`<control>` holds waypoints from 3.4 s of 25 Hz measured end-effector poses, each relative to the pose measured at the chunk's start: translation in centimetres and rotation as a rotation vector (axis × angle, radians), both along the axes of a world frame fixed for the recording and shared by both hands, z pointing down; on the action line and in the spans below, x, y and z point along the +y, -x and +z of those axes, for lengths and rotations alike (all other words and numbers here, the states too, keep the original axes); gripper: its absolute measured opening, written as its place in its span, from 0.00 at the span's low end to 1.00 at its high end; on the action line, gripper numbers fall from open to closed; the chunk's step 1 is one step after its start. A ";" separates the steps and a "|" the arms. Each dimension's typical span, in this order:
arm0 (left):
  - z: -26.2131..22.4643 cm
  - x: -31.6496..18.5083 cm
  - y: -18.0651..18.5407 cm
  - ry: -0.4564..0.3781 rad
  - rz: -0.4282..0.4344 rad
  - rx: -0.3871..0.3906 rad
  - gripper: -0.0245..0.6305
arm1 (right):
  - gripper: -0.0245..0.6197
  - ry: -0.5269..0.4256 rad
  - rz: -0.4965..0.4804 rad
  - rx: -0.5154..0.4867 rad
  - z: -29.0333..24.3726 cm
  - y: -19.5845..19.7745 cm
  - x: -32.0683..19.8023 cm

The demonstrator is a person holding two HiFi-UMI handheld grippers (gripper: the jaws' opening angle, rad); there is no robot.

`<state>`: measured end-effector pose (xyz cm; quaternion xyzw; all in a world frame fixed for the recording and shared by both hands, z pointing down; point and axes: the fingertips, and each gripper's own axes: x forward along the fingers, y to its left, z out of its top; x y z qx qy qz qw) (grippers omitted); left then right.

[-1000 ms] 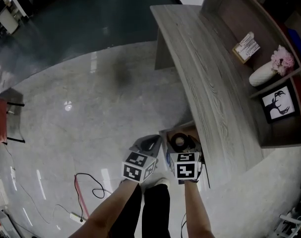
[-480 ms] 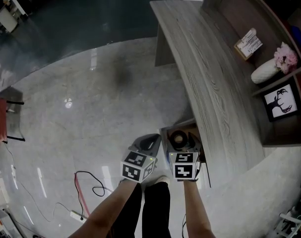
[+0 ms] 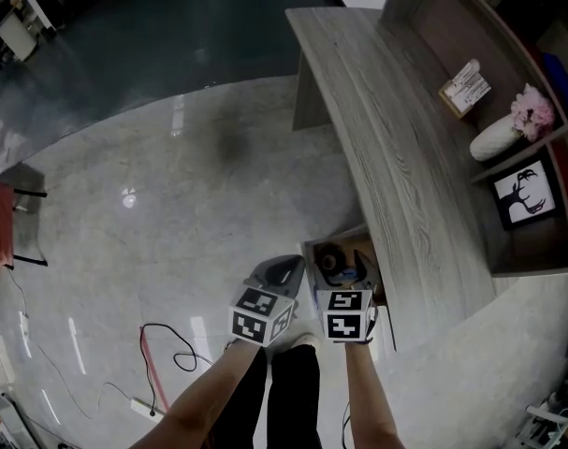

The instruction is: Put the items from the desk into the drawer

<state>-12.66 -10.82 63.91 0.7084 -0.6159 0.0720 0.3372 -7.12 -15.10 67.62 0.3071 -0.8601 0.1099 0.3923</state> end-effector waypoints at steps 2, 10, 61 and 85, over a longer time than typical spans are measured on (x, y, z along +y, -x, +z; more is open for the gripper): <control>-0.4 0.2 0.0 -0.004 -0.004 -0.001 0.05 | 0.61 0.002 -0.007 -0.013 -0.4 0.2 0.3; -1.7 0.8 0.1 -0.022 -0.013 -0.010 0.05 | 0.61 0.030 -0.035 -0.058 -1.7 0.9 1.9; -17.4 4.9 -6.5 -0.185 0.130 -0.037 0.05 | 0.05 -0.146 0.204 -0.258 -19.7 -7.9 5.1; -26.1 9.8 -10.3 -0.331 0.262 -0.003 0.05 | 0.05 -0.191 0.335 -0.483 -29.8 -13.3 12.4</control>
